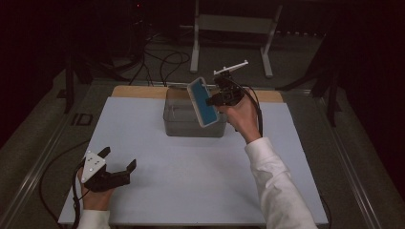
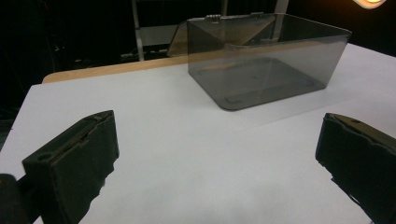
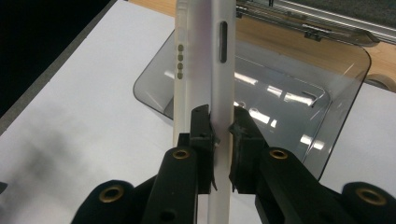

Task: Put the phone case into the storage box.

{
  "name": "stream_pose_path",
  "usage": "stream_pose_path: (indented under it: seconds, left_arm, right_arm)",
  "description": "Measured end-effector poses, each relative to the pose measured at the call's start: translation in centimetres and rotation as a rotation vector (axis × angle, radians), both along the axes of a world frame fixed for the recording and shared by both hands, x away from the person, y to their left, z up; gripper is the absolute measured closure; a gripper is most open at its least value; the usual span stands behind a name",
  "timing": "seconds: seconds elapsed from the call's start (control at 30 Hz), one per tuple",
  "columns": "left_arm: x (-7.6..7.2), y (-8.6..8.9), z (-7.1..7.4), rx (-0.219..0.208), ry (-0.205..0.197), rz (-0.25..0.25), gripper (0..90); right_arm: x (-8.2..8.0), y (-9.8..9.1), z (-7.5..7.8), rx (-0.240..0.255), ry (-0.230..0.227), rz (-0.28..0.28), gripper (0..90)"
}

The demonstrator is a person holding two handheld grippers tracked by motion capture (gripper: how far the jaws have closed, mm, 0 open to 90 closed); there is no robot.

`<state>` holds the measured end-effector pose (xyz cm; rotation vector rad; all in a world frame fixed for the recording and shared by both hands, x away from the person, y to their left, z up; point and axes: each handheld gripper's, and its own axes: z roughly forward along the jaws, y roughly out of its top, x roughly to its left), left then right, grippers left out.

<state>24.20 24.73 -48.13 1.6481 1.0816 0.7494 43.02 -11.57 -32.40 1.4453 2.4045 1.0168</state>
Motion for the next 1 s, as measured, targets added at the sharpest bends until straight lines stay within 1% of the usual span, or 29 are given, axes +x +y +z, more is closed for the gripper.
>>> stream_pose_path:
  seconds: [0.37,0.63,0.9,1.0]
  left_arm:
    - [0.0,0.0,0.0,0.000,-0.001,-0.001,0.2]
    - [0.0,0.0,0.0,-0.003,-0.002,0.000,0.2]
    - [0.0,0.0,0.0,-0.003,-0.001,-0.001,0.2]
    - [0.0,0.0,0.0,-0.002,0.000,-0.001,0.2]
  right_arm:
    - [0.8,-0.4,-0.4,-0.002,0.013,-0.031,81.9]
    - [1.3,-0.8,-0.5,0.008,0.018,-0.058,81.9]
    - [1.6,-1.1,-0.5,0.010,0.024,-0.069,81.9]
    - [1.7,-1.1,-0.4,0.008,0.020,-0.071,81.9]
